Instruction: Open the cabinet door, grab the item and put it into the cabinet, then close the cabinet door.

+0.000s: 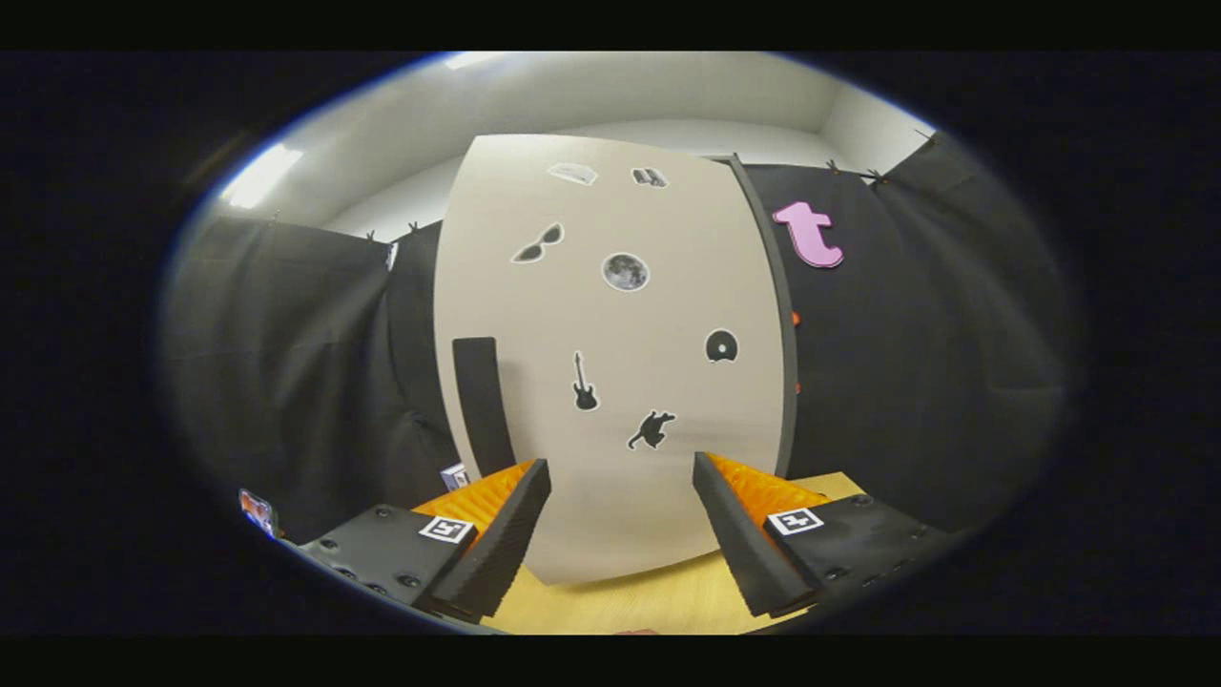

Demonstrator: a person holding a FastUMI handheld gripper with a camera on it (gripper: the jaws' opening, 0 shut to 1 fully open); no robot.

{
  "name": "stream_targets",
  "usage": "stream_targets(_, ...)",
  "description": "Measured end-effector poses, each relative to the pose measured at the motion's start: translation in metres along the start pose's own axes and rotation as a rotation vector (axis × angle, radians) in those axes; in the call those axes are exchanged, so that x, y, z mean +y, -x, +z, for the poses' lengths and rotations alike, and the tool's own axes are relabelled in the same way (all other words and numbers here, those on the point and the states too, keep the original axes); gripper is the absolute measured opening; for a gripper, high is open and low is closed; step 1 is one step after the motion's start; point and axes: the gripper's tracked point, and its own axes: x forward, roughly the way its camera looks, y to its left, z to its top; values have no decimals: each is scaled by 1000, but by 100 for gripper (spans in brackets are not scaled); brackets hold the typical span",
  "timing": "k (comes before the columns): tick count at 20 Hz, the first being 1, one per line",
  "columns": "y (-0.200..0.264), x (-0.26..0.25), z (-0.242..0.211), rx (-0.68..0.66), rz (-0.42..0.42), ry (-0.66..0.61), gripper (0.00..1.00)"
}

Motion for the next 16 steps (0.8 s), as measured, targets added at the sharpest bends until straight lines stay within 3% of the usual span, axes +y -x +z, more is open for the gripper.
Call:
stream_targets(9,-47,39,-9,40,65,34,96)
stream_targets(16,-78,46,-21,46,34,20,96)
